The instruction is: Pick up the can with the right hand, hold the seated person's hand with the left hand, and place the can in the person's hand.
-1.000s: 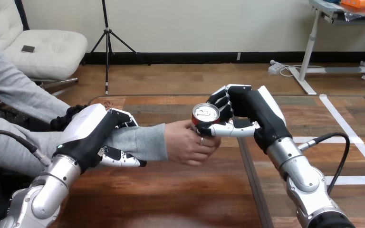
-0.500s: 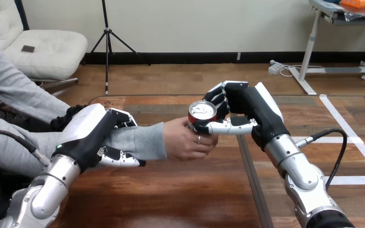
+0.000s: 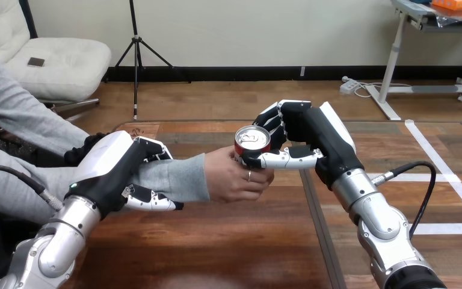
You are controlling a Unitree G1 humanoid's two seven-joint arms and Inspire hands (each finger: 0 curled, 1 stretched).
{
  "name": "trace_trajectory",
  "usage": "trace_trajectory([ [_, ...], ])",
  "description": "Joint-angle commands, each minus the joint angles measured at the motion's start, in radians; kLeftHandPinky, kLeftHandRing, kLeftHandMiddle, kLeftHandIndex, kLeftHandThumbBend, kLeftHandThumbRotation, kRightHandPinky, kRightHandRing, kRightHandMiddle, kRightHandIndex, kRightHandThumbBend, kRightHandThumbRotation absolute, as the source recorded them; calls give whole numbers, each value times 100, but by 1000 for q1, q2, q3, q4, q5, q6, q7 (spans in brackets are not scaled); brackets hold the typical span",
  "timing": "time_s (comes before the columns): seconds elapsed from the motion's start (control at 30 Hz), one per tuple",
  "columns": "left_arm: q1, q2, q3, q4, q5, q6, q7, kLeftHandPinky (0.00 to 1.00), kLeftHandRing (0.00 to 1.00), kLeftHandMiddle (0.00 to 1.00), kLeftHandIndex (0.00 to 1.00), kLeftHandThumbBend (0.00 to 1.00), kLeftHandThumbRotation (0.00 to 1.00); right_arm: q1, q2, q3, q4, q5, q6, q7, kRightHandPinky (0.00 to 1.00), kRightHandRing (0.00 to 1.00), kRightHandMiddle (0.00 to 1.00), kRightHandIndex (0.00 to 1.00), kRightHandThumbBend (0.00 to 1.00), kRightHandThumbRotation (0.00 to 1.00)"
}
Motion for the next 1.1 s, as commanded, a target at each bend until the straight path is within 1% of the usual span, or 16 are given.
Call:
trace_trajectory([
  [0.0, -95, -5, 19, -27, -16, -30, 39, 32, 36, 41, 43, 67, 0, -87, 25, 15, -62, 8, -16, 11, 33, 36, 42, 45, 68, 0],
  [0.1, -94, -4, 18, -28, -16, -29, 40, 32, 36, 41, 43, 68, 0, -87, 23, 14, -62, 10, -13, 15, 33, 36, 42, 45, 68, 0],
  [0.2, -93, -4, 18, -30, -18, -24, 35, 32, 36, 42, 43, 67, 0, -85, 23, 11, -68, 16, 7, 23, 33, 36, 42, 46, 68, 0],
  [0.33, -92, -5, 19, -34, -23, -17, 28, 33, 37, 42, 43, 67, 0, -82, 17, 13, -75, 10, 21, 22, 34, 37, 43, 46, 68, 0],
  [0.5, -92, -6, 19, -31, -27, -28, 30, 33, 36, 42, 43, 68, 0, -77, 13, 13, -90, 6, 54, 20, 37, 43, 47, 50, 69, 0],
  [0.57, -92, -7, 20, -28, -30, -32, 31, 32, 36, 42, 43, 68, 0, -73, 14, 8, -100, 18, 79, 30, 38, 45, 49, 51, 70, 0],
  [0.73, -90, -8, 20, -26, -31, -35, 35, 32, 36, 41, 43, 68, 0, -64, 17, -2, -118, 40, 110, 49, 42, 49, 52, 54, 72, 3],
  [0.9, -90, -7, 18, -26, -28, -35, 38, 31, 35, 41, 43, 68, 0, -56, 13, 0, -137, 43, 131, 47, 44, 51, 54, 56, 74, 17],
  [1.07, -89, -6, 16, -26, -24, -34, 41, 31, 35, 40, 43, 68, 0, -50, 8, -1, -148, 45, 136, 50, 44, 50, 54, 56, 76, 31],
])
